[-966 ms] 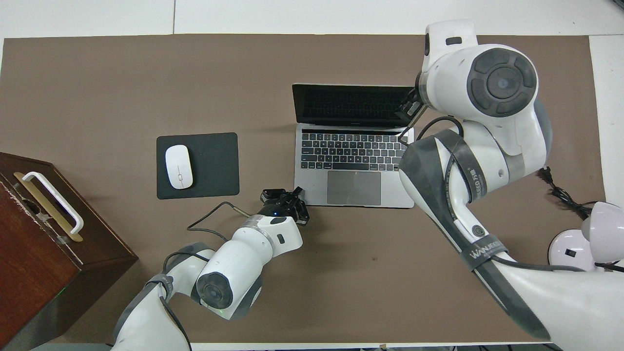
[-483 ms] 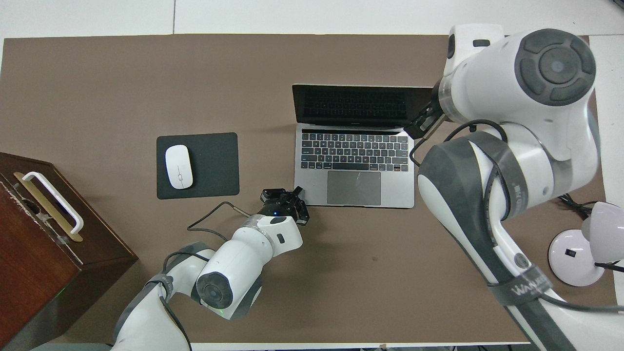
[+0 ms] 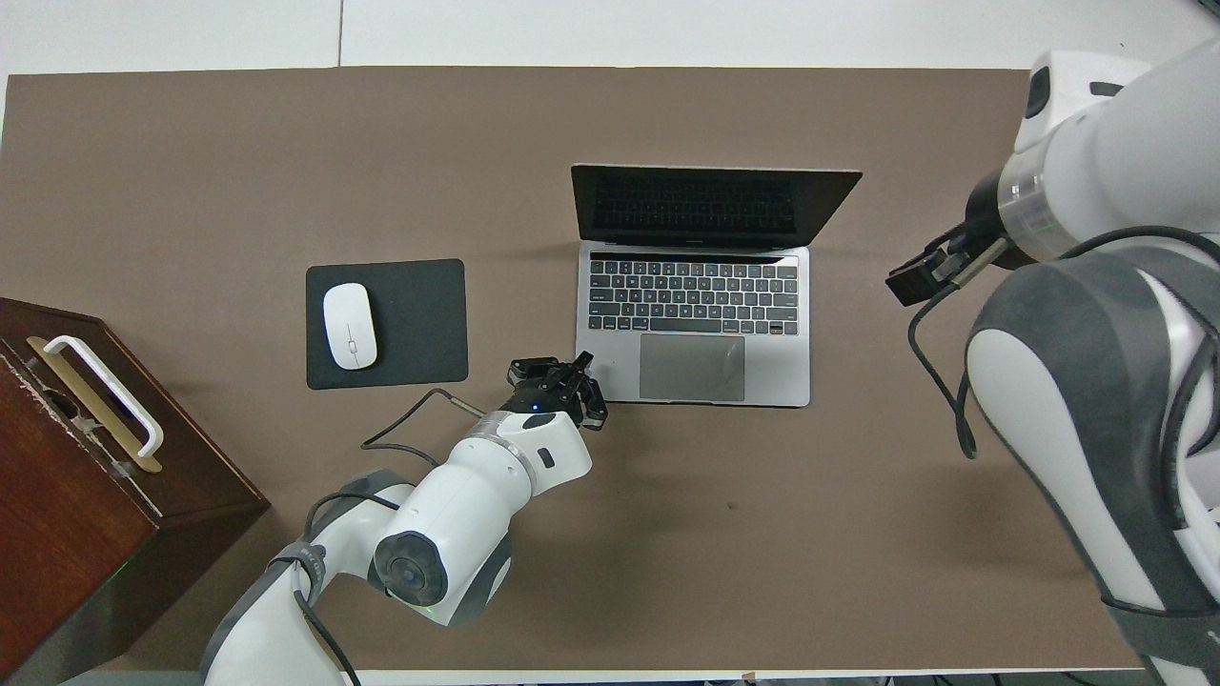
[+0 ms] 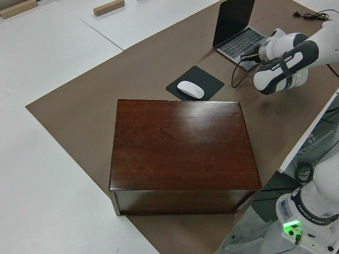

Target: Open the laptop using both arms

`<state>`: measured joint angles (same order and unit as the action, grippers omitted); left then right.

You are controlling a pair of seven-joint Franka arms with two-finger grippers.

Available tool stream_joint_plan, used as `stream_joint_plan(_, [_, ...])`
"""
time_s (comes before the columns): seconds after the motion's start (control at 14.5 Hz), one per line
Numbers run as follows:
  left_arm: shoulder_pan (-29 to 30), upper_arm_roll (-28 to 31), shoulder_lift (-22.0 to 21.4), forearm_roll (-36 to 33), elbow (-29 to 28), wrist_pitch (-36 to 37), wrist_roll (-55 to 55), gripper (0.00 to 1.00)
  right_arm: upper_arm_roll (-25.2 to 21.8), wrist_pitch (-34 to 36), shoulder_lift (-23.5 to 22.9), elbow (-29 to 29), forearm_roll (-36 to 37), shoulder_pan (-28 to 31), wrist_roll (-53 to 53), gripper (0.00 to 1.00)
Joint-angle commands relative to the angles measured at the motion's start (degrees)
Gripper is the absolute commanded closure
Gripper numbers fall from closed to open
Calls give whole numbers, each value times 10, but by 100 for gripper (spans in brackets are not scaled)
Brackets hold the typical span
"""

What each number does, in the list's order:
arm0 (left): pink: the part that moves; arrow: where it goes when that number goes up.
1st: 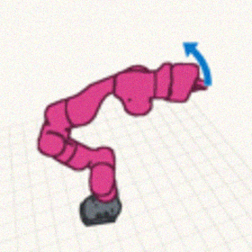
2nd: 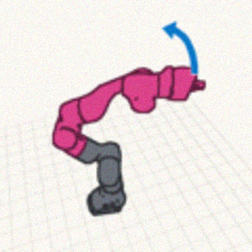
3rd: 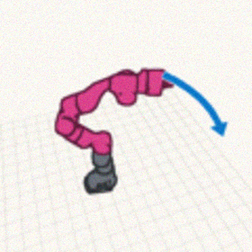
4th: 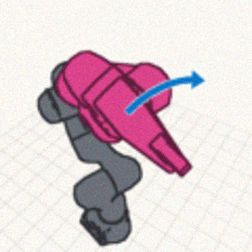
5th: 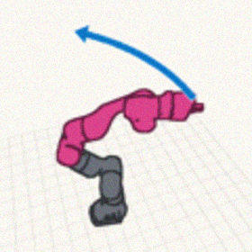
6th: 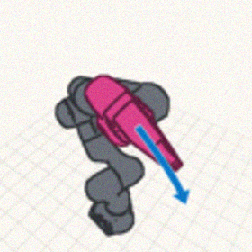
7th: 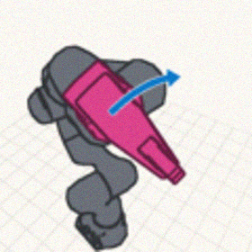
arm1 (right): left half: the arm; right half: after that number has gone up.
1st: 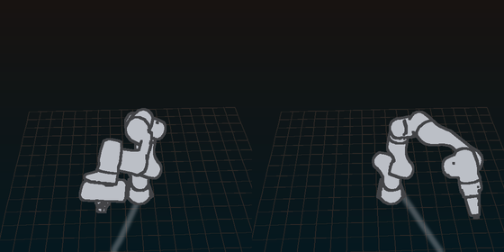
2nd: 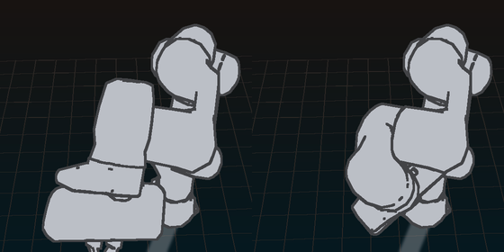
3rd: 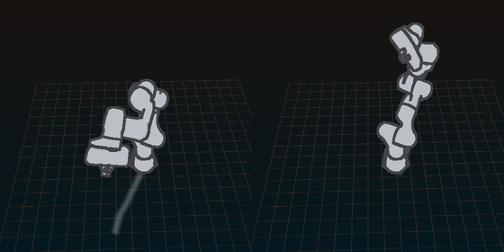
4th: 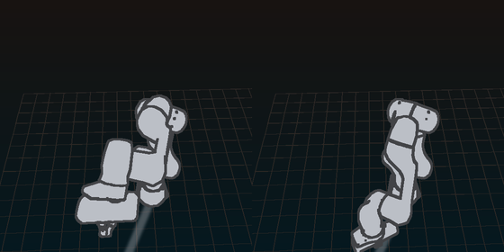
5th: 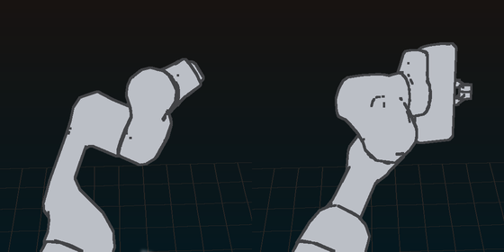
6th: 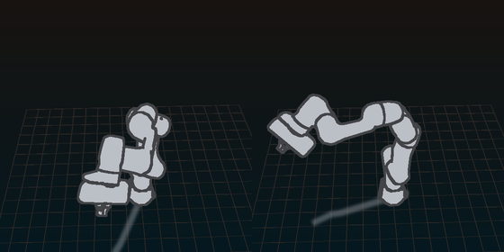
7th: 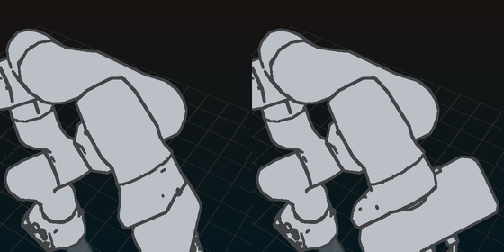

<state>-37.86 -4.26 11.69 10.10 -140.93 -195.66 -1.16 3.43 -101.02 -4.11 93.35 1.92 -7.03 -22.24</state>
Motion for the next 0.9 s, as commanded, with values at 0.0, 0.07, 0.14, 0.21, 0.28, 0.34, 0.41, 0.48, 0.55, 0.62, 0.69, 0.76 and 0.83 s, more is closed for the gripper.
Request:
stream_joint_plan(0.0, [22,-1,-85,10,-4,118,3,100,5,54,24,6,-27,22,78,0])
stream_joint_plan(0.07, [25,0,-110,10,-4,160,3,100,5,77,29,5,-28,24,123,0])
stream_joint_plan(0.14, [28,2,-131,10,-4,190,3,100,5,98,36,5,-31,25,170,0])
stream_joint_plan(0.21, [36,3,-149,10,-4,220,3,100,5,115,45,8,-32,25,209,0])
stream_joint_plan(0.28, [45,3,-167,9,-3,253,2,100,5,132,57,11,-32,27,231,0])
stream_joint_plan(0.34, [54,4,-186,8,2,294,2,100,5,148,65,14,-33,37,236,0])
stream_joint_plan(0.41, [66,4,-207,3,13,344,2,92,5,160,74,17,-33,46,236,0])
stream_joint_plan(0.48, [85,4,-231,-1,28,404,0,71,4,165,83,24,-35,48,236,0])
stream_joint_plan(0.55, [102,4,-249,-10,49,467,-2,27,1,174,90,28,-35,49,237,0])
stream_joint_plan(0.62, [118,3,-259,-28,76,529,-2,0,-5,191,94,29,-37,49,242,0])
stream_joint_plan(0.69, [130,4,-262,-38,99,572,-2,0,-6,202,100,32,-37,49,250,0])
stream_joint_plan(0.76, [146,3,-270,-39,118,610,-3,0,-6,196,100,36,-37,50,250,0])
stream_joint_plan(0.83, [159,4,-272,-39,136,647,-4,0,-7,182,97,39,-36,51,247,0])
